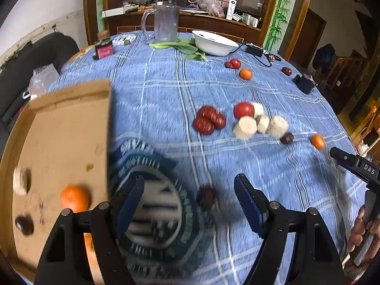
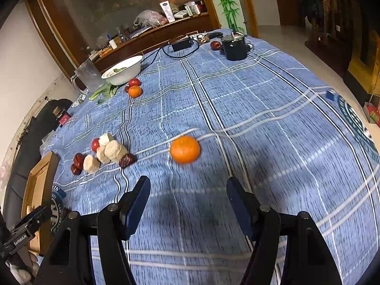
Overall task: Organize fruits
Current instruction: 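Move both open tools away from the tray back over the fruit, then grasp an orange with the right tool while the left tool grasps a red jujube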
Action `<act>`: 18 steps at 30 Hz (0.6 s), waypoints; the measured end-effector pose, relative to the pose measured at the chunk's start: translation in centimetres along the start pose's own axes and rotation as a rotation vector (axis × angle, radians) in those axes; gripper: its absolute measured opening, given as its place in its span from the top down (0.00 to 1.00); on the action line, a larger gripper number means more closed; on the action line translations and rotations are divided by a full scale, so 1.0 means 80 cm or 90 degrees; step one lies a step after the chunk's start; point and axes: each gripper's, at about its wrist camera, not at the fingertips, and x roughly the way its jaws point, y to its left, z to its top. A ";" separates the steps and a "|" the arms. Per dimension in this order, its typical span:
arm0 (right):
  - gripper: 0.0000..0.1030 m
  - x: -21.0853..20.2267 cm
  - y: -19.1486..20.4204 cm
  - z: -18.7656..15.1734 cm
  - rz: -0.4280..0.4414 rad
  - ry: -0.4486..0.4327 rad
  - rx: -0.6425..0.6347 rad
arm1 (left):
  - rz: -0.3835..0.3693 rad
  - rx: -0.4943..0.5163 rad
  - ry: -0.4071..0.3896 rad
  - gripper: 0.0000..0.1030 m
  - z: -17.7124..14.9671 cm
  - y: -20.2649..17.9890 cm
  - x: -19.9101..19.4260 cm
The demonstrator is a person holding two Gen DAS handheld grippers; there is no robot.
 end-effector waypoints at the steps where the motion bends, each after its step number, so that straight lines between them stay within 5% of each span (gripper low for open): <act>1: 0.31 0.005 0.003 0.004 -0.003 0.001 -0.005 | -0.002 0.002 0.000 0.25 0.005 -0.004 0.004; 7: 0.32 0.035 0.012 0.017 -0.025 0.015 -0.024 | -0.005 0.003 0.019 0.27 0.035 -0.019 0.051; 18: 0.32 0.062 0.017 0.023 -0.056 0.017 -0.063 | -0.014 0.010 0.022 0.50 0.050 -0.007 0.096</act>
